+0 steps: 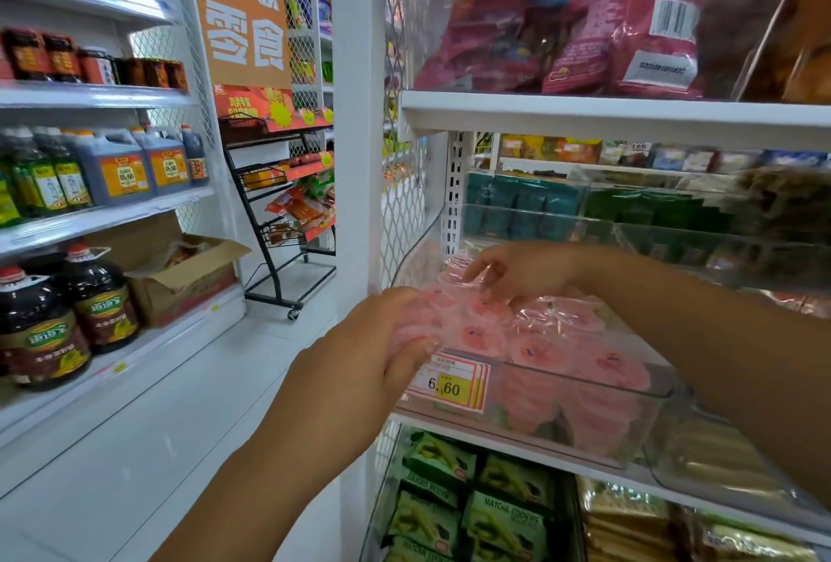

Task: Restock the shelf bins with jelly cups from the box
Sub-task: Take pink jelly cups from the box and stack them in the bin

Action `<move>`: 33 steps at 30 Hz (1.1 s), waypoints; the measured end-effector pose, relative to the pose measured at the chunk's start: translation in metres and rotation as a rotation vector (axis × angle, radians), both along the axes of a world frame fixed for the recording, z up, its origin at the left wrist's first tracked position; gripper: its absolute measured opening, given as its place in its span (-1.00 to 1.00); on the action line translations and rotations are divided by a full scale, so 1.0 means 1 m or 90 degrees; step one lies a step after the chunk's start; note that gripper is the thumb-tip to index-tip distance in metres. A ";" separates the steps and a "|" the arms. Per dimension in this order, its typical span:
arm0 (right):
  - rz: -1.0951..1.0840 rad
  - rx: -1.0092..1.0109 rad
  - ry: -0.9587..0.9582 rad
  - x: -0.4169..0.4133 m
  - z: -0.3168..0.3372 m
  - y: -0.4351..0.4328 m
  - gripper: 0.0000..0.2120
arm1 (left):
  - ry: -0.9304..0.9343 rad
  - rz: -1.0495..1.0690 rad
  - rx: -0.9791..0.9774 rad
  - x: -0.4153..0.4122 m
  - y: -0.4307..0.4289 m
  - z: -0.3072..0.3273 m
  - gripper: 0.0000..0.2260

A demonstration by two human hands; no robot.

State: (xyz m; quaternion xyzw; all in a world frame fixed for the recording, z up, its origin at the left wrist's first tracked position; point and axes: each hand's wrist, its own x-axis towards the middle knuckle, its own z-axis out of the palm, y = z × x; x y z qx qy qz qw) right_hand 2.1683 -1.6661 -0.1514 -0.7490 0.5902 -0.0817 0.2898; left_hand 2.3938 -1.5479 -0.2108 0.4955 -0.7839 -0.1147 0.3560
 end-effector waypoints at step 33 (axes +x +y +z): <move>-0.017 -0.047 0.098 -0.038 0.005 0.021 -0.69 | 0.263 -0.121 0.107 -0.060 -0.082 0.016 -0.62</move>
